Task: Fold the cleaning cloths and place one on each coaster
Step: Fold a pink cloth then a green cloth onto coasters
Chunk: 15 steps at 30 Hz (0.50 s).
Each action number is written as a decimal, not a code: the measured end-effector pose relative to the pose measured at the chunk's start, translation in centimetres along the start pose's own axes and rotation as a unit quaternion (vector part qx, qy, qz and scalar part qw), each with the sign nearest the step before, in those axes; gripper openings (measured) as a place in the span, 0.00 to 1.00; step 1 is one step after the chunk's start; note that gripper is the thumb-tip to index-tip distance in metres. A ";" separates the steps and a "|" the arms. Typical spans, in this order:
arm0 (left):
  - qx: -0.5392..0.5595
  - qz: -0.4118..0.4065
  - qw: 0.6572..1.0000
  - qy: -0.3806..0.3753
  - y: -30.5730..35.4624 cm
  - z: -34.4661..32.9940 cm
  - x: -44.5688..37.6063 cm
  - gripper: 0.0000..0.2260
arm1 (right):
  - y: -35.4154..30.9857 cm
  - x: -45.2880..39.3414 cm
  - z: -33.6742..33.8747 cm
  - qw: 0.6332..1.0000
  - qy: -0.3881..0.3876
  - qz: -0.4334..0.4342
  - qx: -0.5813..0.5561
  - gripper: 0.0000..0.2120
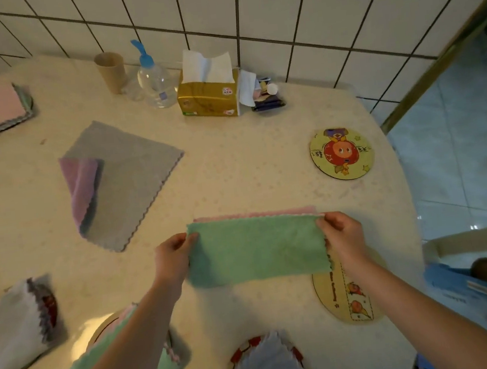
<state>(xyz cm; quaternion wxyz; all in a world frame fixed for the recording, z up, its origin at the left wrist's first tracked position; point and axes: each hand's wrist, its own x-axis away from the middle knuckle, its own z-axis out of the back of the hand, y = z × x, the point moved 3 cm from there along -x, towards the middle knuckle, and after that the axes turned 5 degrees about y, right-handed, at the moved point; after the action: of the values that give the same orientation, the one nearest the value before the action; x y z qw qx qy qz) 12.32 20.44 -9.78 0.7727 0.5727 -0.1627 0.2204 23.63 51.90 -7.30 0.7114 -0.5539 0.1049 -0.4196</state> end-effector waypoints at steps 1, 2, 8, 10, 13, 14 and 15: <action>-0.014 0.002 1.000 0.007 -0.2 -0.4 -0.4 0.09 | 0.3 -0.7 -0.1 1.000 0.000 0.006 0.017 0.02; -0.027 0.002 1.000 0.012 -0.4 -0.6 -0.8 0.09 | 0.6 -1.3 -0.3 0.999 -0.001 0.013 0.033 0.03; -0.093 -0.034 0.995 0.031 -0.4 -1.0 -1.7 0.08 | 1.5 -3.3 -0.8 0.991 0.003 0.057 0.118 0.05; -0.112 -0.053 0.992 0.038 0.1 -1.2 -1.6 0.07 | 1.6 -3.7 -0.9 0.989 0.011 0.061 0.133 0.04; -0.134 -0.063 0.988 0.045 0.7 -1.5 -1.7 0.07 | 1.8 -4.0 -1.1 0.987 0.024 0.052 0.150 0.05; -0.139 -0.062 0.987 0.044 0.8 -1.5 -1.8 0.07 | 1.8 -4.0 -1.1 0.986 0.024 0.051 0.156 0.05; -0.141 -0.059 0.987 0.045 1.0 -1.6 -1.9 0.07 | 1.7 -4.1 -1.2 0.985 0.023 0.050 0.162 0.06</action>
<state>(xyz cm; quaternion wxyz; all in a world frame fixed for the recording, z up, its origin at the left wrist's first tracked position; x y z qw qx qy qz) 10.20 21.93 -10.39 0.8636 0.4565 -0.1234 0.1746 21.18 54.05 -10.50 0.8092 -0.4157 0.0797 -0.4075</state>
